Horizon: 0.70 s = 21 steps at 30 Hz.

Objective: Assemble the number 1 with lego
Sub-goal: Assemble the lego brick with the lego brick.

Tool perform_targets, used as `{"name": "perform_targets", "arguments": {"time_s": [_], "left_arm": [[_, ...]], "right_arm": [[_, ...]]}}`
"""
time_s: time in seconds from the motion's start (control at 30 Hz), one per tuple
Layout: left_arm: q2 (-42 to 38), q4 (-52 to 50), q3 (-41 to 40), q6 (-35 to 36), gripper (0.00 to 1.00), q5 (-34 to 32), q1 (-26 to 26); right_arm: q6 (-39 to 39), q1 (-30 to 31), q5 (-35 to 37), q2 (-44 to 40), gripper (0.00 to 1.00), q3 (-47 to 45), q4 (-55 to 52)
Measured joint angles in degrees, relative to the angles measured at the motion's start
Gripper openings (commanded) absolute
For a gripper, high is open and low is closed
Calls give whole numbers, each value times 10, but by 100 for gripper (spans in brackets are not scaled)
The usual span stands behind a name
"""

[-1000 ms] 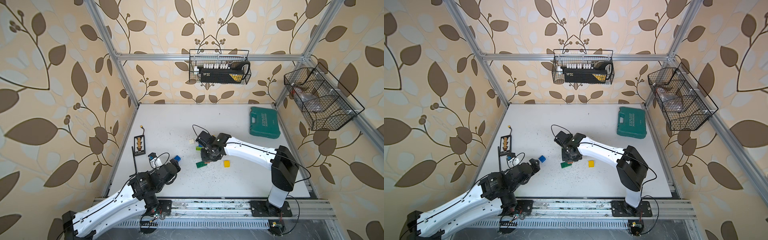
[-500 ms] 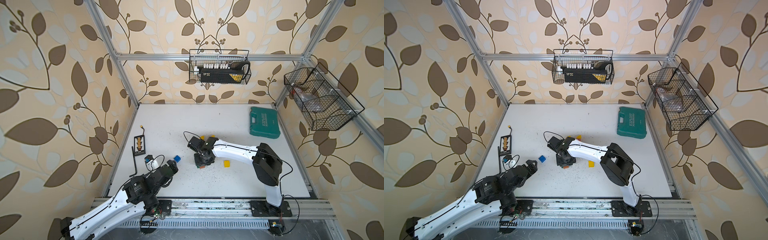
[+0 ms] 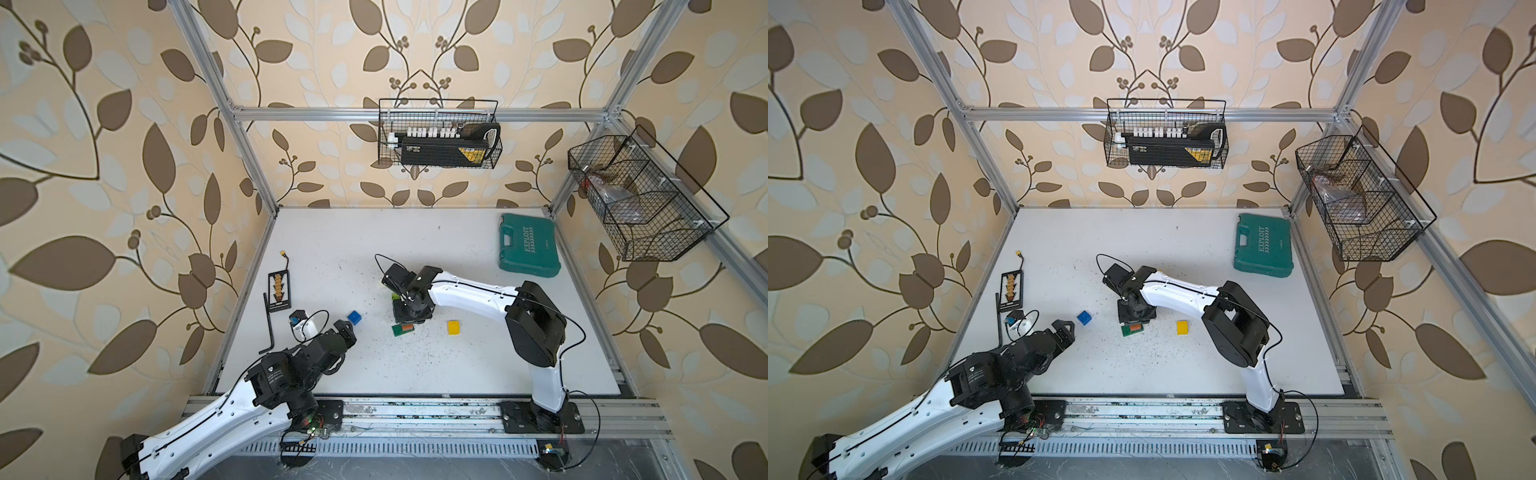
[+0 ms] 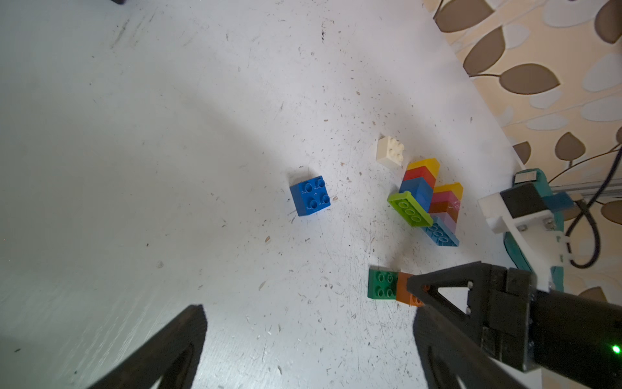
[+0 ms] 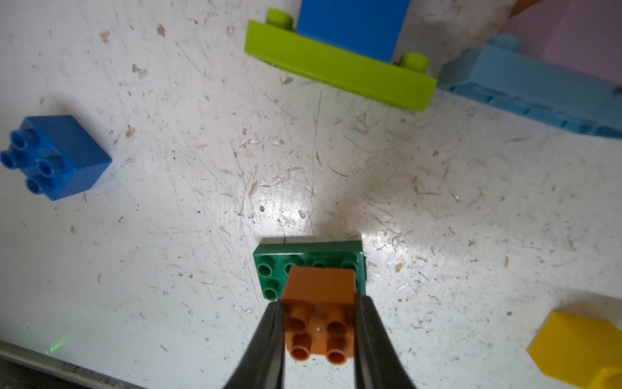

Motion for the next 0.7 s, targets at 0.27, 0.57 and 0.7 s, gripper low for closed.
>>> {"name": "perform_targets", "arguments": {"time_s": [0.27,0.57,0.7], "left_arm": [[0,0,0,0,99,0,0],[0,0,0,0,99,0,0],[0,0,0,0,99,0,0]], "right_arm": [[-9,6,-10,13,6,5,0],[-25,-2,-17,30,6,23,-3],[-32,-5,-23,34,6,28,-7]]}}
